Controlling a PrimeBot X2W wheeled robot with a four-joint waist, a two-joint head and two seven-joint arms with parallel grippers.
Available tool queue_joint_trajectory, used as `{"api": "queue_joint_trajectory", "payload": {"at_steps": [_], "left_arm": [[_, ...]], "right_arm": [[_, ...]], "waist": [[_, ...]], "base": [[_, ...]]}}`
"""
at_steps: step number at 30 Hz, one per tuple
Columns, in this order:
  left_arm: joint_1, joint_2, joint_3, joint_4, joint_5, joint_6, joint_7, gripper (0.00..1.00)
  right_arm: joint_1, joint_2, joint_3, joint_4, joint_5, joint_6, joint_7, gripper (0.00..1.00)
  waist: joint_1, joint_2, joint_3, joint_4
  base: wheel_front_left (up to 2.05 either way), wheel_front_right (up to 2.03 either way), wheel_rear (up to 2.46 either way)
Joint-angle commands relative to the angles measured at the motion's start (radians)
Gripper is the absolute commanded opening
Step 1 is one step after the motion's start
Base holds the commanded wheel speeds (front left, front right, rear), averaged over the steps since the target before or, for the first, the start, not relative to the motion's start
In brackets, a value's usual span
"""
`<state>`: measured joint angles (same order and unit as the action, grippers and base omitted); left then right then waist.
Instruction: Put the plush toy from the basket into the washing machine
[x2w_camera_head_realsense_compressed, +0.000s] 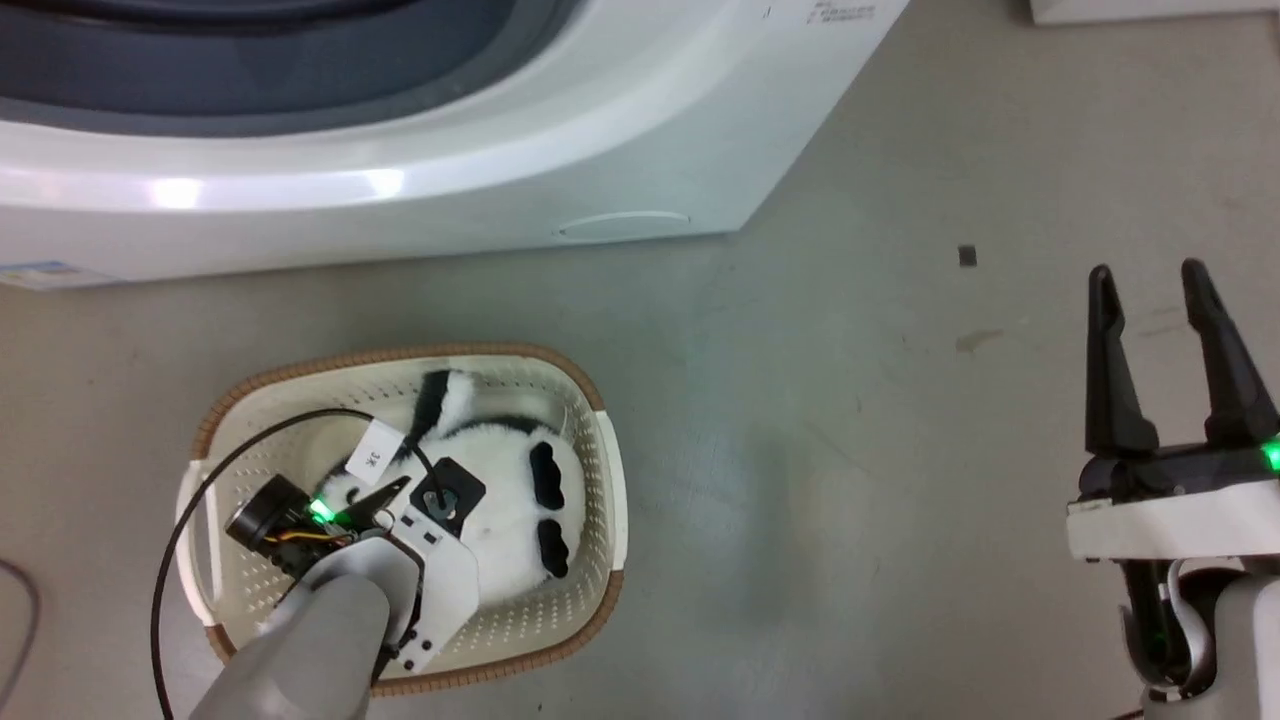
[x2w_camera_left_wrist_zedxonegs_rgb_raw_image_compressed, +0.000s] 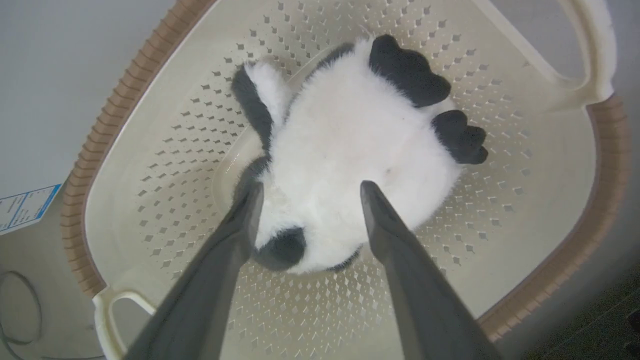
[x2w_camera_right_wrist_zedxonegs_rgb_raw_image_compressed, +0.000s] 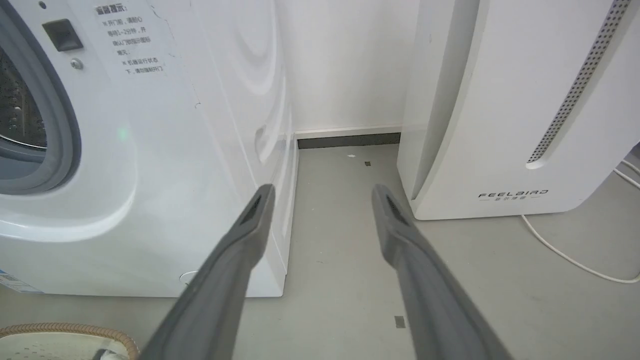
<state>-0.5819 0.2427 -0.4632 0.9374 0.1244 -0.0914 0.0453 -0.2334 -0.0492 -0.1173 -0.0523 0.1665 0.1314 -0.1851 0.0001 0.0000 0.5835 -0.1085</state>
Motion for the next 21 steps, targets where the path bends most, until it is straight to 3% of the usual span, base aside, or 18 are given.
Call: {"api": "queue_joint_trajectory", "payload": {"at_steps": [1,21], "left_arm": [[-0.026,0.01,-0.011,0.022,0.004,-0.003,0.006,1.0],[-0.214,0.068,-0.117,0.228,-0.013,-0.003,-0.015,1.0]], "right_arm": [[-0.024,-0.001,-0.005,-0.009,0.012,-0.001,-0.009,1.0],[-0.128,-0.001,-0.023,-0.033,0.06,-0.001,-0.051,1.0]], "waist": [[-0.0001,0.0,0.029,-0.006],[-0.0001,0.0,0.279,-0.056]], "base": [[0.0,0.0,0.0],[0.0,0.0,0.0]]}}
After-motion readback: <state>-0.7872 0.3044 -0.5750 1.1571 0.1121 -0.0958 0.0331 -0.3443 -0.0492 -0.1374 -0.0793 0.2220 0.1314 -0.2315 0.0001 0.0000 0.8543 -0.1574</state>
